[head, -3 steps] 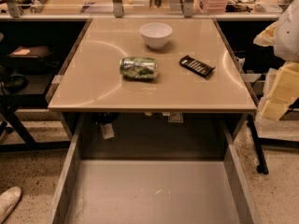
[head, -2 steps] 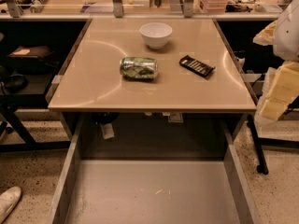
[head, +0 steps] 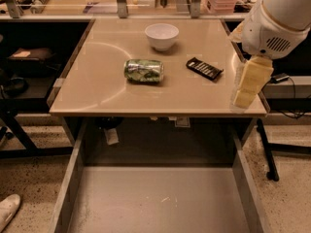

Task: Place green can into top drawer

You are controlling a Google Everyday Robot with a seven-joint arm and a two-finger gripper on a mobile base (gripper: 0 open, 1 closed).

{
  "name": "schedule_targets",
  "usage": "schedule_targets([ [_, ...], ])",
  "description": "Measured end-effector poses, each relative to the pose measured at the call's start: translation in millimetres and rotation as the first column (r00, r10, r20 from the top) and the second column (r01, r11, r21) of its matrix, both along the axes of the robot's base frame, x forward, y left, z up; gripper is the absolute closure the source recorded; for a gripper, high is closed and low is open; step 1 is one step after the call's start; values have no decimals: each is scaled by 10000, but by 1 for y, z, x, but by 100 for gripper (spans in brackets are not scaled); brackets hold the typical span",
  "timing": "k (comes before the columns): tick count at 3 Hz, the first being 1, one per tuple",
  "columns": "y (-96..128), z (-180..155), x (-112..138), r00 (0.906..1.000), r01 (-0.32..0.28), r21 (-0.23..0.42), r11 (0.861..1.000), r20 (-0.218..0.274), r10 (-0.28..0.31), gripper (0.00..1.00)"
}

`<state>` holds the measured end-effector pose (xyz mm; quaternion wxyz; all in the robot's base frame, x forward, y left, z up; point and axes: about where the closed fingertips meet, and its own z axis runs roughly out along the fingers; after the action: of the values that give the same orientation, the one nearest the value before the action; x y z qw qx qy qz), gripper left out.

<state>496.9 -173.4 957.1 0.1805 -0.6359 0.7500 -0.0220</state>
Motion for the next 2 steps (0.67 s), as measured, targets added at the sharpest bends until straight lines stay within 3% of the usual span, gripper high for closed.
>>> schedule_targets([
  [1, 11, -7, 15, 9994, -229, 217, 9995, 271, 223, 0],
  [2, 38, -19, 52, 9927, -701, 1277, 9893, 1066, 566, 0],
])
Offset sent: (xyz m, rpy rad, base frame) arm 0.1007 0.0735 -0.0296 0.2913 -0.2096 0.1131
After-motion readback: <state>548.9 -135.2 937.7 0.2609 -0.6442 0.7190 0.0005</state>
